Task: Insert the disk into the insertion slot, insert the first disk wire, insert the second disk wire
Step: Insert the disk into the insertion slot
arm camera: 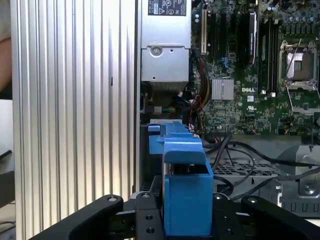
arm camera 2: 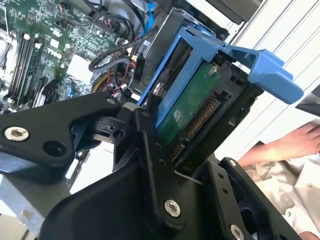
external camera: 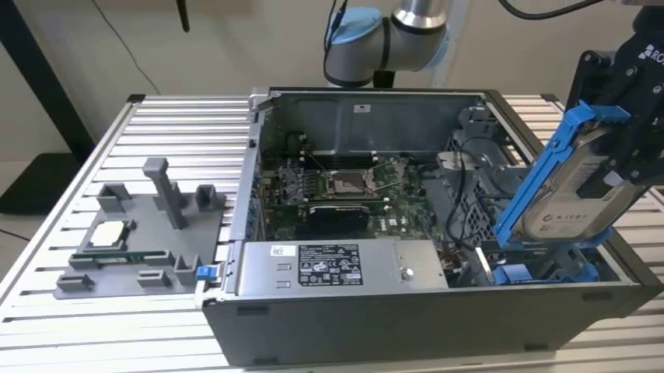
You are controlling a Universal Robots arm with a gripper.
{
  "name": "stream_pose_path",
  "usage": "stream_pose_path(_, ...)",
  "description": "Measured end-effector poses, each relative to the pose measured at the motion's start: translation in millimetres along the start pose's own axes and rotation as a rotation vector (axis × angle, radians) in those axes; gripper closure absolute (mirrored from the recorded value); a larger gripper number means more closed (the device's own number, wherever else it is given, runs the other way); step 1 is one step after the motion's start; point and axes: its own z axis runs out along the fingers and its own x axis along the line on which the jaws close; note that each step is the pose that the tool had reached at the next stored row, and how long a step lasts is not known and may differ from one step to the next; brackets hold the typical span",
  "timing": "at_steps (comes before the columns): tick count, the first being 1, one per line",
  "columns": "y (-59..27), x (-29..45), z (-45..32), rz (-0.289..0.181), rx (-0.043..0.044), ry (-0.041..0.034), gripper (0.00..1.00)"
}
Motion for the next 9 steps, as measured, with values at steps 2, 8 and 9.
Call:
stream_pose_path(2, -0.5, 0.0, 0.0, 0.0, 0.0, 0.0, 1.0)
stream_pose_path(8, -0.7, 0.0, 1.0, 0.0, 0.0, -0.0002, 1.0)
stream_pose_path(9, -0.7, 0.0, 1.3, 0.0, 0.0, -0.0001, 1.0)
